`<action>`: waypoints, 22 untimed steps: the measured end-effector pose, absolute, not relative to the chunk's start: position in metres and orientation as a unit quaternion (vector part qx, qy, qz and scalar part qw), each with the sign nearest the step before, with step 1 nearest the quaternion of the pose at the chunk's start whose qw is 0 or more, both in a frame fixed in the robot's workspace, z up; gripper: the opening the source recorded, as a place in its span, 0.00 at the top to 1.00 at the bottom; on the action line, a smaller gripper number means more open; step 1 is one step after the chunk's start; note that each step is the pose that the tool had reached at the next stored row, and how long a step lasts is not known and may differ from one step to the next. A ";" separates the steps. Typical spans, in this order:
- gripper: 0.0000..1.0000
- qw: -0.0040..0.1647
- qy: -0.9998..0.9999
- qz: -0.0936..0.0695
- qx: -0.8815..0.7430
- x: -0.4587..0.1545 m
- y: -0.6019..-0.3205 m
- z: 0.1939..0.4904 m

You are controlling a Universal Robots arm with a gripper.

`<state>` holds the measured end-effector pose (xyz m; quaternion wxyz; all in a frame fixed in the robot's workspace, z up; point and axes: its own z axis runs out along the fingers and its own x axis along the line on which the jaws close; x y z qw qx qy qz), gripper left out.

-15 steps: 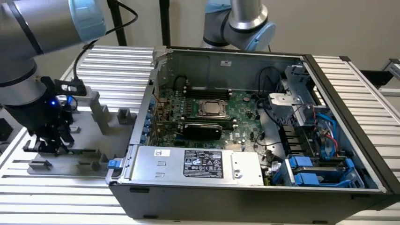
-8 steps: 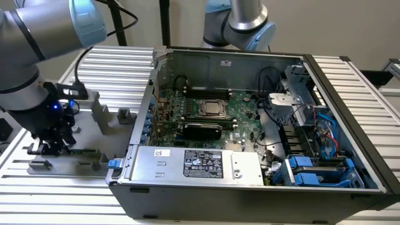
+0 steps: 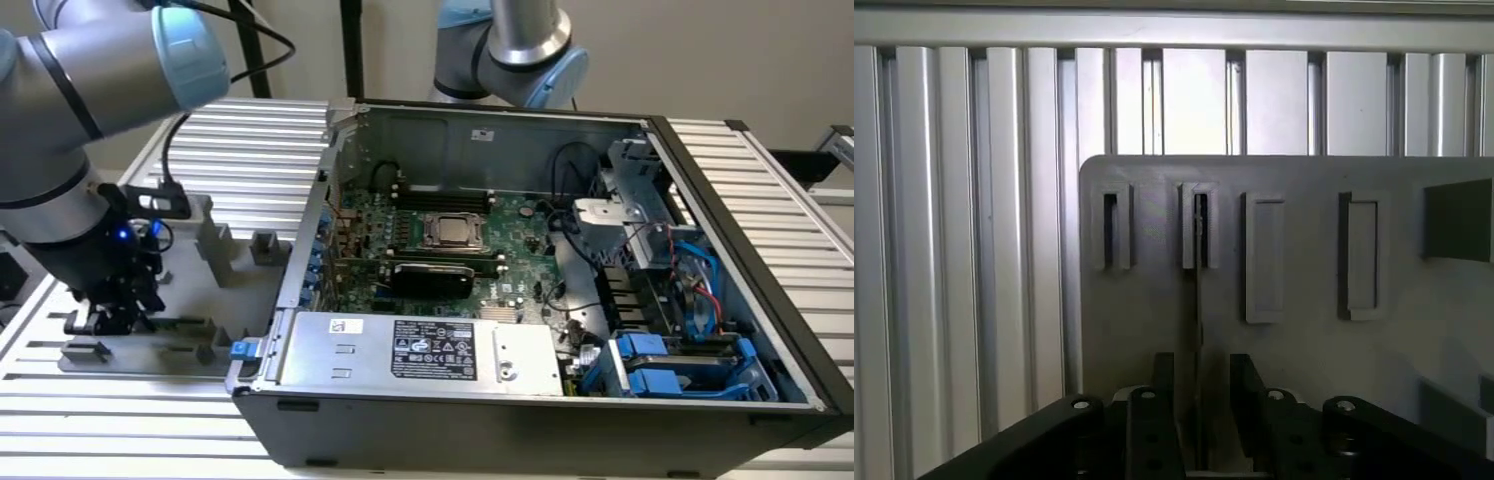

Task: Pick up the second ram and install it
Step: 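Pick up the second ram and move it above second insertion slot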

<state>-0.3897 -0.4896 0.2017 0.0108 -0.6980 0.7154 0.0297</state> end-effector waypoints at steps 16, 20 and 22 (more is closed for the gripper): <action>1.00 0.011 0.715 0.030 -0.698 -0.390 -0.490 0.197; 1.00 0.009 0.715 0.027 -0.698 -0.390 -0.489 0.197; 1.00 0.004 0.716 0.023 -0.698 -0.390 -0.490 0.197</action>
